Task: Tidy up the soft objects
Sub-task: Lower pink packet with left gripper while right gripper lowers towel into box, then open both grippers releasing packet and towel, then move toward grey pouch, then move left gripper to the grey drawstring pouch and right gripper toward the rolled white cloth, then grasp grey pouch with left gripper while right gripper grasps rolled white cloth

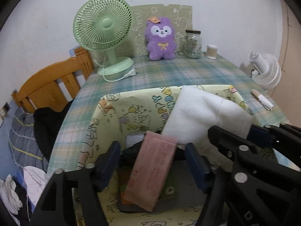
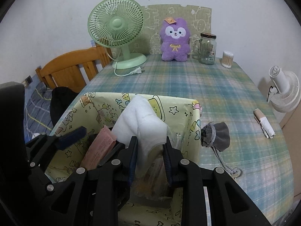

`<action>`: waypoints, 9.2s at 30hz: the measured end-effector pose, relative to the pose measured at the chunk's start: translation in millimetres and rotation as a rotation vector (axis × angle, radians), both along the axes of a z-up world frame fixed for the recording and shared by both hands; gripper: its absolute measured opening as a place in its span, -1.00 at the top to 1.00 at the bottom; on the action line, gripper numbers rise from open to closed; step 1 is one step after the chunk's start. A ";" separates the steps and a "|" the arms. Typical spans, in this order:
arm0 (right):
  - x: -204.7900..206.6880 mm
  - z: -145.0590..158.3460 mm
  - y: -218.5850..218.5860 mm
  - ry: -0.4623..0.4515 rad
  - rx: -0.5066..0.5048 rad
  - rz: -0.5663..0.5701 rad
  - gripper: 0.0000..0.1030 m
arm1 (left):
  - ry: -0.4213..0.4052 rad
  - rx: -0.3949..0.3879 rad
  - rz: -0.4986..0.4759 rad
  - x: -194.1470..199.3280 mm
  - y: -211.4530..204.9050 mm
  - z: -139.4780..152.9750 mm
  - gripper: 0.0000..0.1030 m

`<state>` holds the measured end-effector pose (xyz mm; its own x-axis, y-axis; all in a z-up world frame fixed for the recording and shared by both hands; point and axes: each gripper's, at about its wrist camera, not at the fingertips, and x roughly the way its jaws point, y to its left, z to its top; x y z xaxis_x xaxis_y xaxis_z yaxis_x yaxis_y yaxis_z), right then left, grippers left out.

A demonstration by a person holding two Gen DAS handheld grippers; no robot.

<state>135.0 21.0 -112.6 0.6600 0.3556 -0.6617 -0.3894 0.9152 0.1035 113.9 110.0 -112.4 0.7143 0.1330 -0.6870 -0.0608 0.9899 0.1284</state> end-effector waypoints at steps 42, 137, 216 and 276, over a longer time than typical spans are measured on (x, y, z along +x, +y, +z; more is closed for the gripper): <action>-24.1 47.3 -48.5 -0.107 0.044 -0.080 -0.80 | -0.103 -0.091 -0.076 -30.8 -40.2 48.8 -0.95; 42.2 -27.0 -233.4 -0.084 0.030 -0.271 -0.98 | 0.015 -0.106 -0.036 39.8 -211.9 -29.5 -0.99; 74.8 -50.5 -237.8 0.003 0.058 -0.295 -0.98 | 0.100 -0.006 -0.066 66.0 -216.8 -53.5 -0.52; 113.3 -58.8 -227.8 0.062 -0.009 -0.252 0.48 | 0.060 -0.034 -0.038 98.7 -215.7 -51.6 0.28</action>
